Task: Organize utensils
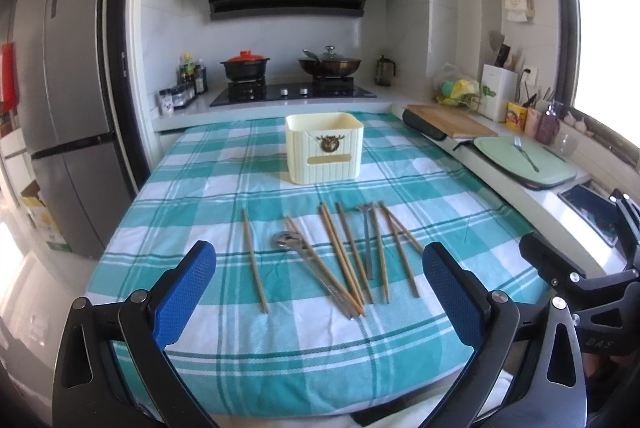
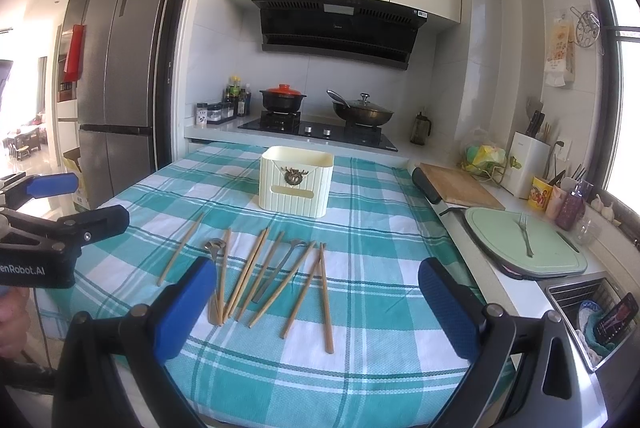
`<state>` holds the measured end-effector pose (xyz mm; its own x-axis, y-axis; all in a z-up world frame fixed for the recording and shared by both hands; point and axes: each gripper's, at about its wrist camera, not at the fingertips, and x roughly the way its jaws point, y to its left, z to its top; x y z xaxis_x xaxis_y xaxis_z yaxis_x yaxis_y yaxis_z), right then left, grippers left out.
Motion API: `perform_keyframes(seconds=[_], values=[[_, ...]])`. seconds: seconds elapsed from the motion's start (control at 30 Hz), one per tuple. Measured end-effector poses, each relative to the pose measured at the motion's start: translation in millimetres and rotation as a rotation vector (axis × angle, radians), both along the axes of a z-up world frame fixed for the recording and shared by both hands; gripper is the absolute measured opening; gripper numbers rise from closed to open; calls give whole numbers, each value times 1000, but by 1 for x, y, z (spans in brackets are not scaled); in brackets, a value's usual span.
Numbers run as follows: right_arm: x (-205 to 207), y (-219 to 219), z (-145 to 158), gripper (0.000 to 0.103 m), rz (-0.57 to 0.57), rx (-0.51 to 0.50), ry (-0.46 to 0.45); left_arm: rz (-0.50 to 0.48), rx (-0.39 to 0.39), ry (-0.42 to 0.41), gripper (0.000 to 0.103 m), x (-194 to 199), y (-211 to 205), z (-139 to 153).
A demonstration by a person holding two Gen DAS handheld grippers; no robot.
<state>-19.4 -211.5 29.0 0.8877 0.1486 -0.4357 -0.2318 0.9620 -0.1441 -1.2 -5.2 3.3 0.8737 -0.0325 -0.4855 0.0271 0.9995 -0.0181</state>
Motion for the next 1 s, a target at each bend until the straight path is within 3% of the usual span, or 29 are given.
perform_keyframes(seconds=[1.0], values=[[3, -1, -1, 103, 2, -6, -1, 23, -8, -7, 103, 2, 2, 0]])
